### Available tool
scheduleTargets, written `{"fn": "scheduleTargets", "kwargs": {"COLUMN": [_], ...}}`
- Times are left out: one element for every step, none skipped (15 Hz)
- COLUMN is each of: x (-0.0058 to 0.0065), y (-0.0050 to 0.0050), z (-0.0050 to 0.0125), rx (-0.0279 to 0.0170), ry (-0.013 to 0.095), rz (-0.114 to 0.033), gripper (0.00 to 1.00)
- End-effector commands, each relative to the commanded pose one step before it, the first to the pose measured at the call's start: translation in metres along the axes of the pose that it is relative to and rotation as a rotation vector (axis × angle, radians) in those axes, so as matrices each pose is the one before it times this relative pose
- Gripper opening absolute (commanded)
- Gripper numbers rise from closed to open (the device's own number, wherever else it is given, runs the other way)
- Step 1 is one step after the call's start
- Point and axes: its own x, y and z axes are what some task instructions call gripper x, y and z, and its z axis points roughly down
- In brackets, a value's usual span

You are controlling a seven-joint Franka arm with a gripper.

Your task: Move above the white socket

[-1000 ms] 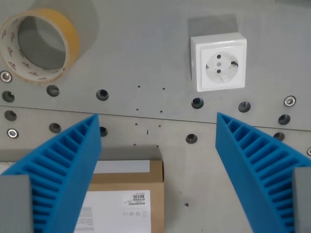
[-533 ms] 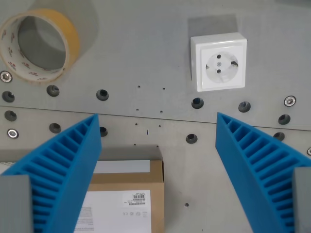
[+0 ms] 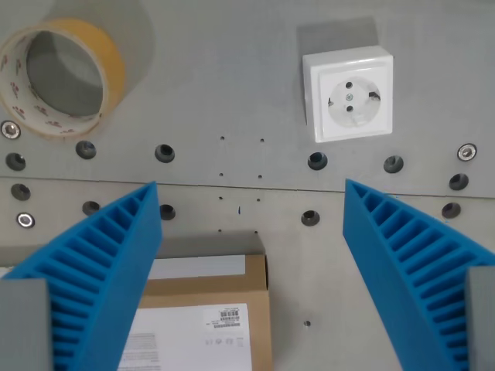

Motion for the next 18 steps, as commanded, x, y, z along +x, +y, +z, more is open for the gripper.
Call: {"fn": "scheduleTargets", "kwargs": {"x": [-0.00134,-0.00009,-0.00010,-0.00011,-0.00015,-0.00017,-0.00019,-0.00021,-0.00016,-0.00007,0.00007,0.00017,0.00038,0.00058,0.00078,0.00096,0.00114,0.00129], "y": [0.00657,0.00150,0.00160,0.00165,0.00168,0.00170,0.00171,0.00172,0.00175,0.00182,0.00192,0.00163,0.00167,0.00169,0.00170,0.00174,0.00182,0.00185], "z": [0.00778,0.00274,0.00305,0.00333,0.00358,0.00379,0.00397,0.00409,0.00414,0.00413,0.00408,0.00332,0.00337,0.00348,0.00368,0.00393,0.00421,0.00450], "rx": [-0.01472,-0.00239,-0.00413,-0.00331,-0.00308,-0.00053,-0.00080,0.00014,0.00002,0.00013,0.00040,0.00005,0.00019,-0.00034,-0.00100,-0.00117,-0.00174,-0.00126], "ry": [0.0433,0.0058,0.0069,0.0062,0.0073,0.0077,0.0068,0.0056,0.0040,0.0033,-0.0029,-0.0014,-0.0001,-0.0035,-0.0028,-0.0023,-0.0039,-0.0001], "rz": [0.1899,0.0333,0.0284,0.0333,0.0333,0.0333,0.0333,0.0333,0.0333,0.0333,0.0333,0.0333,0.0333,0.0333,0.0333,0.0333,0.0333,0.0333], "gripper": [1.00,1.00,1.00,1.00,1.00,1.00,1.00,1.00,1.00,1.00,1.00,1.00,1.00,1.00,1.00,1.00,1.00,1.00]}}
